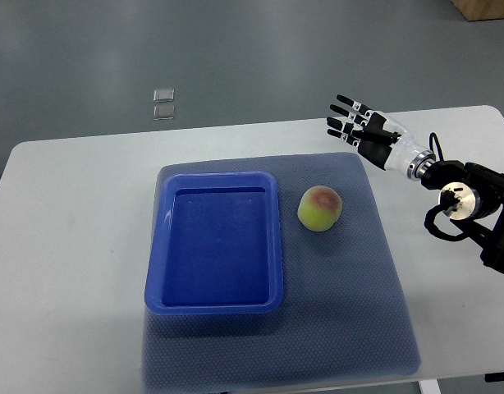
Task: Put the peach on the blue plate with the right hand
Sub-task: 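Move the right hand toward the peach beside the blue tray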
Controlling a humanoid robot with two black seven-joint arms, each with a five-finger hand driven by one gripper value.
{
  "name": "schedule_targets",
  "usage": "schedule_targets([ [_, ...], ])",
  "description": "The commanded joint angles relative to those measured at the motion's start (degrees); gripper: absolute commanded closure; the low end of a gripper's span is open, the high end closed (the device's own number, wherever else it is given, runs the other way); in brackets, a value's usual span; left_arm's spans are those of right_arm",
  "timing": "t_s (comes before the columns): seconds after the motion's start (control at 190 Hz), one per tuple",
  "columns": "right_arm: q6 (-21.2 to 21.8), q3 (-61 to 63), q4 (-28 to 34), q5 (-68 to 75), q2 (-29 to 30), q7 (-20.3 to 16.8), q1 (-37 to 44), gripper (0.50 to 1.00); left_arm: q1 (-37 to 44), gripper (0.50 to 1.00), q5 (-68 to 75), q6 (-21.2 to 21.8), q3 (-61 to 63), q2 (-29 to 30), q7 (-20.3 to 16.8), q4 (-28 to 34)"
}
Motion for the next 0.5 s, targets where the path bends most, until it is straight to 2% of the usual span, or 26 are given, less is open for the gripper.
schedule_targets([
  [0.0, 0.0, 0.2, 0.1, -1.5, 0.1, 0.1, 0.1, 0.572, 0.1, 0.5, 0.1, 0.0, 0.2, 0.0, 0.0, 0.0],
  [0.493, 0.3, -0.1, 0.2, -3.3, 0.3, 0.0, 0.5, 0.572, 0.0, 0.5, 0.0, 0.0, 0.1, 0.0, 0.0, 0.1],
])
